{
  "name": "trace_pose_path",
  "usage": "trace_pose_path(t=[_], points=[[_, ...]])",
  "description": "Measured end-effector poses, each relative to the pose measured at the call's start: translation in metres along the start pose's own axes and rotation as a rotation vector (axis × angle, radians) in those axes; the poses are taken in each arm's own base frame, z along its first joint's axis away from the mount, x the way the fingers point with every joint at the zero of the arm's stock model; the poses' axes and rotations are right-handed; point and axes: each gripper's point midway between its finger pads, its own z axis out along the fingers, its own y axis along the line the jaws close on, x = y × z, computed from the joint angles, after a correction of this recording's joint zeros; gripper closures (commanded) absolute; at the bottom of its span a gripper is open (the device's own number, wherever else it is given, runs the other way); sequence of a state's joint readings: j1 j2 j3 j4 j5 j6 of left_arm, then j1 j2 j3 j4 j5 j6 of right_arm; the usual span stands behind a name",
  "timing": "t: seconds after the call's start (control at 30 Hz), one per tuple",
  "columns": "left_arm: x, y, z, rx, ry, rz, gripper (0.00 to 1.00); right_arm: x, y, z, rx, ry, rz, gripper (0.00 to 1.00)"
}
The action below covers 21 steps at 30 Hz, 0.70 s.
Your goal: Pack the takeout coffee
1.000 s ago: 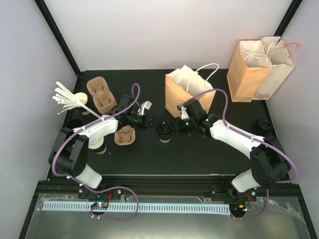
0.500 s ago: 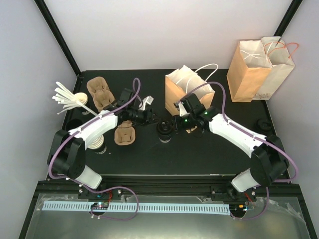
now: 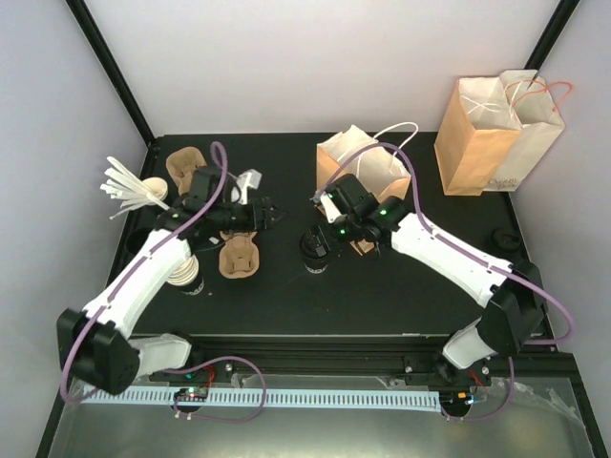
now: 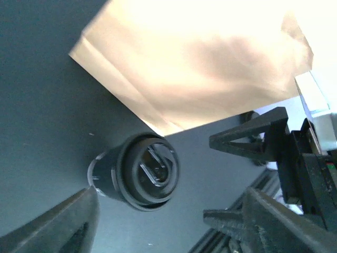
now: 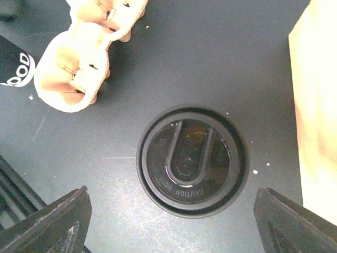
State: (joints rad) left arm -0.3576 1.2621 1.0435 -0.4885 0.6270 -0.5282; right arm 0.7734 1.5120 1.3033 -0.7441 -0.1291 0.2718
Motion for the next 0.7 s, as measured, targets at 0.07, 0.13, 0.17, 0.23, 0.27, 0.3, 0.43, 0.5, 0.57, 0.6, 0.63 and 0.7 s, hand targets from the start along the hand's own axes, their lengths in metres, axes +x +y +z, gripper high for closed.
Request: trace_pose_path(t=[0.07,0.13,0.17,0.23,0.27,0.3,0.43,0.5,0.57,0.6,0.63,0.7], points=[[-0.006,0.002,-0.02,-0.041,-0.065,0.024,0.05,-0.005,0.006,0.001,0.014,0.0,-0.032,0.1],[-0.01,0.003,-0.039,-0.086,-0.129,0.049,0.01,-0.007,0.011,0.006,0.026,0.015,-0.056,0.08],[-0.012,0.004,-0.048,-0.11,-0.161,0.061,0.01,-0.006,0.012,0.011,0.037,0.029,-0.07,0.06],[-0.013,0.006,-0.064,-0.156,-0.223,0.082,0.01,-0.003,0.015,0.021,0.059,0.06,-0.091,0.03],[-0.013,0.008,-0.073,-0.181,-0.254,0.09,0.01,-0.001,0.015,0.026,0.072,0.077,-0.099,0.03],[-0.013,0.01,-0.079,-0.203,-0.277,0.094,0.01,0.001,0.014,0.032,0.092,0.096,-0.111,0.03],[-0.015,0.018,-0.101,-0.287,-0.353,0.107,0.01,0.008,0.01,0.046,0.144,0.149,-0.129,0.09],[-0.014,0.022,-0.106,-0.32,-0.365,0.112,0.01,0.009,0.007,0.05,0.166,0.163,-0.131,0.11],[-0.014,0.025,-0.108,-0.342,-0.363,0.116,0.01,0.01,0.004,0.052,0.187,0.173,-0.129,0.1],[-0.013,0.027,-0.109,-0.352,-0.361,0.118,0.01,0.01,0.001,0.053,0.202,0.176,-0.13,0.1],[-0.012,0.029,-0.109,-0.361,-0.356,0.12,0.01,0.009,0.0,0.053,0.216,0.179,-0.133,0.09],[-0.011,0.031,-0.109,-0.37,-0.353,0.122,0.01,0.009,-0.001,0.053,0.232,0.181,-0.137,0.09]])
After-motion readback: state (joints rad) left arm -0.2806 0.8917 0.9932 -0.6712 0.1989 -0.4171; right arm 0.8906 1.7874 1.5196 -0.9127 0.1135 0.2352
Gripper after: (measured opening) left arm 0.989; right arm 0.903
